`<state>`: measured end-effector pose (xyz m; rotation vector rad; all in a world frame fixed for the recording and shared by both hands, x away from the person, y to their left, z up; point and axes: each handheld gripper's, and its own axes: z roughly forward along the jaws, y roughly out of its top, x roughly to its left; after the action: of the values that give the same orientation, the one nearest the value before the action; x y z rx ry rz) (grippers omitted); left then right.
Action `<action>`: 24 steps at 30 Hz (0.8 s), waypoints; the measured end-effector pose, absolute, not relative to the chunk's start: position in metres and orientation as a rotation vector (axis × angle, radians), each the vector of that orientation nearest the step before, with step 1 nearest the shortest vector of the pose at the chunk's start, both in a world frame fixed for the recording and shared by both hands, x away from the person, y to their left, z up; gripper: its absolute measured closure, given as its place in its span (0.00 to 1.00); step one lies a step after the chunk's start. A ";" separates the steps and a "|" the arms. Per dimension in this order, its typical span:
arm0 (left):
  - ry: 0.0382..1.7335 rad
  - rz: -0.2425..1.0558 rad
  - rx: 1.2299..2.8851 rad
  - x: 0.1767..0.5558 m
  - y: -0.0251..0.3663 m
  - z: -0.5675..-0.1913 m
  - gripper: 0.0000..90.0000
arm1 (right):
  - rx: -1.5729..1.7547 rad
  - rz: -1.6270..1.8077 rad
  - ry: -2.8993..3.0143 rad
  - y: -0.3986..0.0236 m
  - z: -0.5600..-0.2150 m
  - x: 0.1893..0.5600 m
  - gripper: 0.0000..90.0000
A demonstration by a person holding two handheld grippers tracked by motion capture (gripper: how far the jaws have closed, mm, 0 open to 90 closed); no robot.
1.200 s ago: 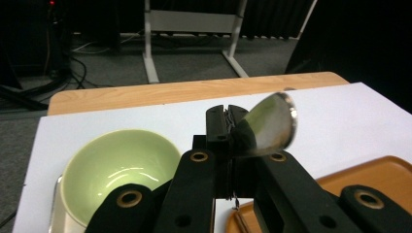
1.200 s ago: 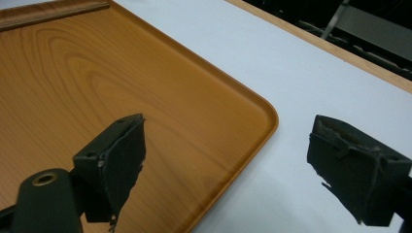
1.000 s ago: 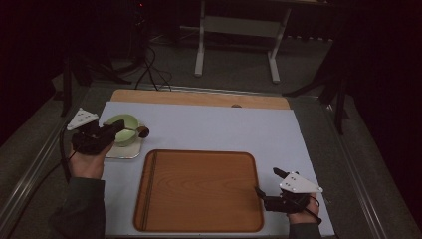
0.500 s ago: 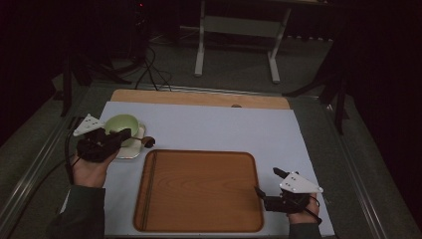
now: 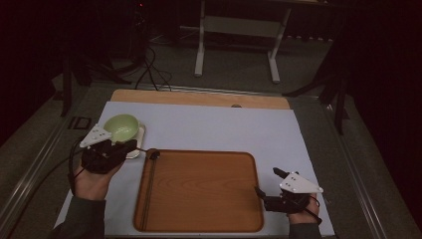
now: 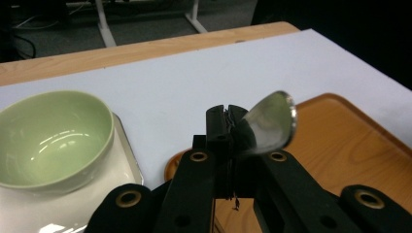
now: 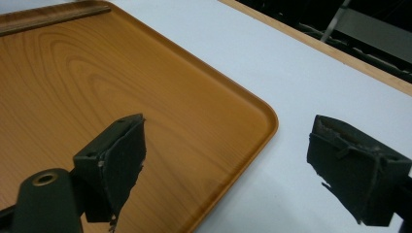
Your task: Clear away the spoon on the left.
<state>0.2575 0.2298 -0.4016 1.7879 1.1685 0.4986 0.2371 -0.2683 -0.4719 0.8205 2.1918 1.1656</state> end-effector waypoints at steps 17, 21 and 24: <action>1.167 0.416 1.837 0.231 0.226 -0.413 0.99 | 0.822 1.162 2.199 -0.268 -0.472 0.237 0.15; 1.184 0.401 1.853 0.229 0.226 -0.418 0.99 | 0.821 1.160 2.201 -0.267 -0.472 0.237 0.15; 1.195 0.385 1.858 0.227 0.227 -0.423 0.99 | 0.822 1.162 2.199 -0.268 -0.472 0.237 0.15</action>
<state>0.2266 0.2269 -0.4227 1.8584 1.1950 0.3851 0.2372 -0.2675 -0.4722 0.8220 2.1990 1.1623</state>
